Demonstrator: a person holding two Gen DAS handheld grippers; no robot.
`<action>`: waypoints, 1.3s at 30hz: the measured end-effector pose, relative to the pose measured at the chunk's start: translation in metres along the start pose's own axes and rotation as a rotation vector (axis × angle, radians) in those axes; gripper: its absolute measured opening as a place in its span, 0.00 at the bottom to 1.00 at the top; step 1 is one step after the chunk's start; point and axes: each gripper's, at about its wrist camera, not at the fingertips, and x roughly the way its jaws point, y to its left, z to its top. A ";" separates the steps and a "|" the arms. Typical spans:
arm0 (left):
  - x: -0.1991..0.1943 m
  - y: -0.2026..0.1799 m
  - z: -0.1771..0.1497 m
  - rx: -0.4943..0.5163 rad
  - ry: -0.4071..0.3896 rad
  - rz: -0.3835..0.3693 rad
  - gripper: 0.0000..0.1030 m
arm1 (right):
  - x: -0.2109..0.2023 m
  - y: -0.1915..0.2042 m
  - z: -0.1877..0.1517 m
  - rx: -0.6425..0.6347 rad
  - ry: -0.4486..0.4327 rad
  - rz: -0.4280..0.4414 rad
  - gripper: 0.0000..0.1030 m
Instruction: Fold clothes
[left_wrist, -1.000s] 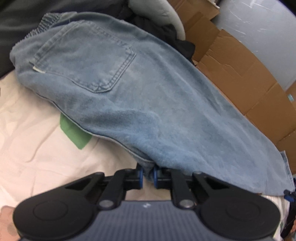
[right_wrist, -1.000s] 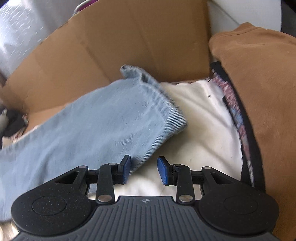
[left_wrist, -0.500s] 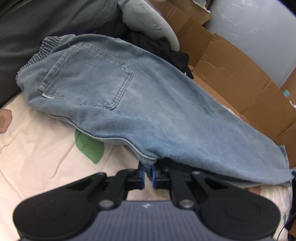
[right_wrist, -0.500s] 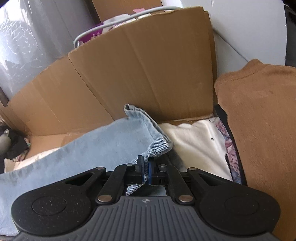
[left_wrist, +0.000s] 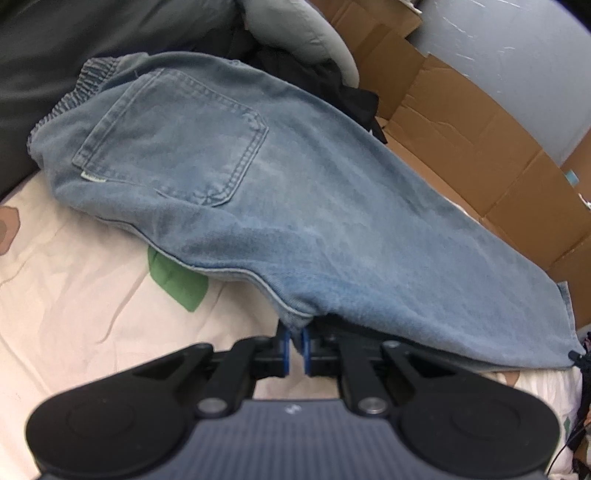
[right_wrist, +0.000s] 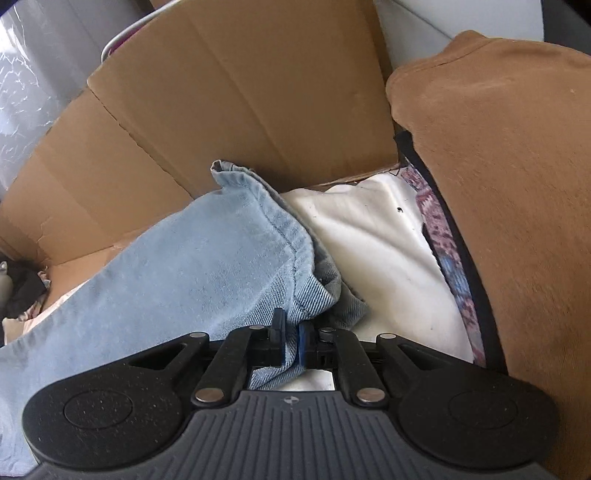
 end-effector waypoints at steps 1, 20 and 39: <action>0.001 0.000 -0.001 -0.004 0.002 -0.001 0.07 | -0.001 0.000 -0.001 0.010 0.003 -0.001 0.18; 0.013 0.006 -0.011 -0.036 0.018 0.008 0.13 | 0.010 -0.009 -0.016 0.182 0.054 -0.039 0.39; 0.019 0.006 -0.017 -0.034 0.015 0.012 0.13 | 0.003 0.015 -0.027 0.110 -0.060 -0.237 0.41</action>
